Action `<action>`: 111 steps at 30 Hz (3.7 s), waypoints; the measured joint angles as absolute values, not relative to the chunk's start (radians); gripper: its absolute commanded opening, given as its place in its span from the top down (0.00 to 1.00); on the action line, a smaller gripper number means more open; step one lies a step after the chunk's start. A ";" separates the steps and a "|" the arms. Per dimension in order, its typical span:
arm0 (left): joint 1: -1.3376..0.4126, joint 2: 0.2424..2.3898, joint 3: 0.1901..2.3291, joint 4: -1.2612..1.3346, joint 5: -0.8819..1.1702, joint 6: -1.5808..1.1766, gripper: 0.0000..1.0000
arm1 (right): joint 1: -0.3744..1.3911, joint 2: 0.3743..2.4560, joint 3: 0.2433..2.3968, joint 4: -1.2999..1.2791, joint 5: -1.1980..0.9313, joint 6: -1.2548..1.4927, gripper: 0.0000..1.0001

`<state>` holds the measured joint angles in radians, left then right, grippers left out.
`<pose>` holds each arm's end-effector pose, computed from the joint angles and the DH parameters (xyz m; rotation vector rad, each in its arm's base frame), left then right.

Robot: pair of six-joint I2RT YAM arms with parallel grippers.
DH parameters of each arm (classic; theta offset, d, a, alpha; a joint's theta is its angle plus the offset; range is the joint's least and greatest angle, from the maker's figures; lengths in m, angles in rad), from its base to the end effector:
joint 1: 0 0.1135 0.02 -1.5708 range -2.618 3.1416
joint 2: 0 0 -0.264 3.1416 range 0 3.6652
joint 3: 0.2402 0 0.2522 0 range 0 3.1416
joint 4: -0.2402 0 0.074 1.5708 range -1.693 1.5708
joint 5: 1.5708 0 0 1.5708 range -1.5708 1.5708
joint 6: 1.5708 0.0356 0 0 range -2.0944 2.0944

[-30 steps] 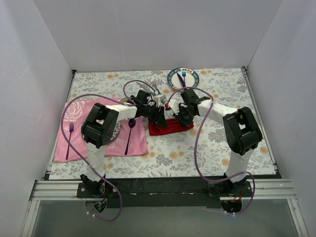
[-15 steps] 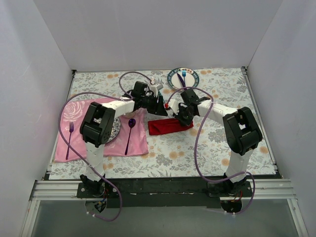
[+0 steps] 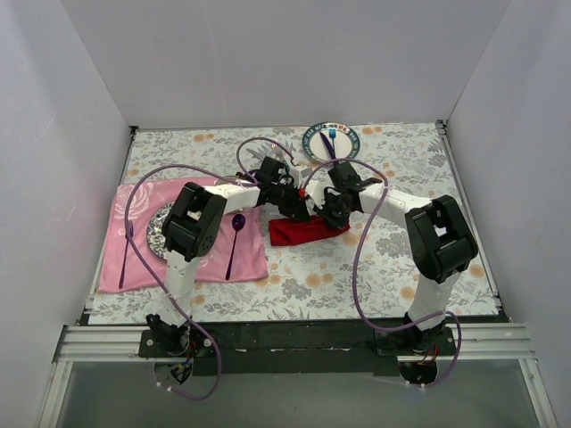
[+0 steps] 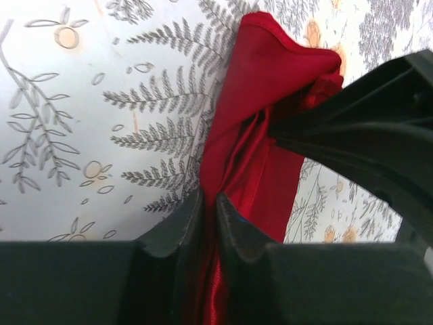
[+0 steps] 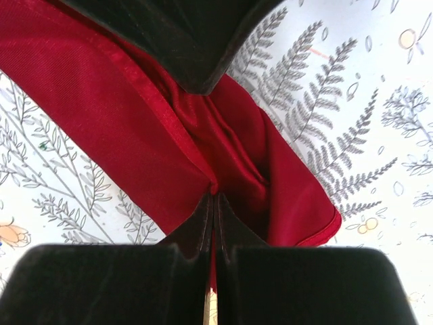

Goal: Fold the napkin into a case and place the utensils inside

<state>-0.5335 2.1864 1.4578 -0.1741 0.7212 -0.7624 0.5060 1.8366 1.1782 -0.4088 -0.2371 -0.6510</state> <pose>0.3820 -0.2529 0.1316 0.0428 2.7255 -1.3788 0.3215 0.1877 0.1707 -1.4949 2.1428 0.2616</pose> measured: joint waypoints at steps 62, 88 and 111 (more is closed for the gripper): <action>-0.556 2.157 1.380 -0.229 0.847 -0.734 0.72 | 0.526 1.812 1.148 -0.333 -0.284 -0.499 0.99; -0.536 2.161 1.402 -0.152 0.822 -0.952 0.47 | 0.527 1.842 1.142 -0.259 -0.259 -0.440 0.99; -0.562 2.152 1.404 -0.180 0.737 -0.944 0.51 | 0.525 1.844 1.152 -0.274 -0.201 -0.323 0.99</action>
